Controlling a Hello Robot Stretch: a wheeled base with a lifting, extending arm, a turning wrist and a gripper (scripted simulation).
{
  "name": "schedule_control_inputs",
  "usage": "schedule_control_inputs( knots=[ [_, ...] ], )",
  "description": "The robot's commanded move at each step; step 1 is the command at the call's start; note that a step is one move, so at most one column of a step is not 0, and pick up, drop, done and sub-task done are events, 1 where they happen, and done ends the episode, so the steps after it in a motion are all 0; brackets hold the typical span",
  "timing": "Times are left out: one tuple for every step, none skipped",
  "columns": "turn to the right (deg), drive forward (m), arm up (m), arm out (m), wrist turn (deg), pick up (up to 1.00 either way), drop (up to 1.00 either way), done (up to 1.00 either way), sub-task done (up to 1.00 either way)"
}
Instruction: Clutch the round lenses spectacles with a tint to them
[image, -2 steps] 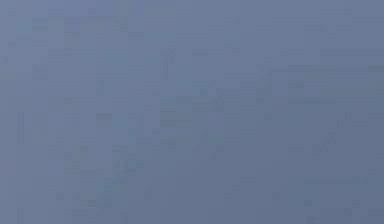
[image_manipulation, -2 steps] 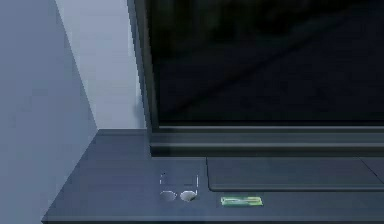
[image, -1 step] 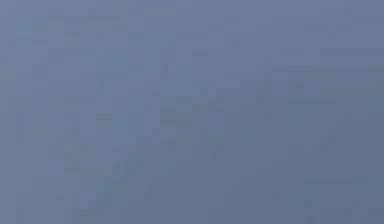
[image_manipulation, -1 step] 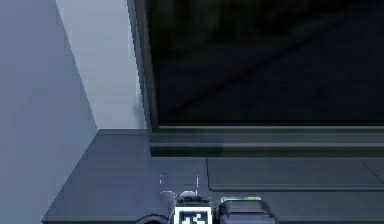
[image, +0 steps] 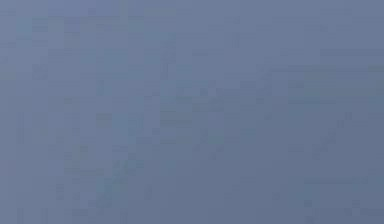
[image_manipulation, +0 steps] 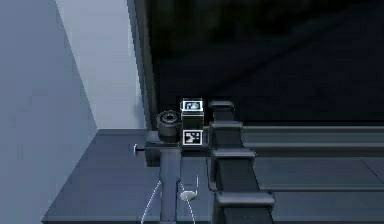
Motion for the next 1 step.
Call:
schedule_control_inputs(
  knots=[
    [0.0,0.0,0.0,0.0,45.0,0.0,0.0,0.0,0.0]
  ],
)
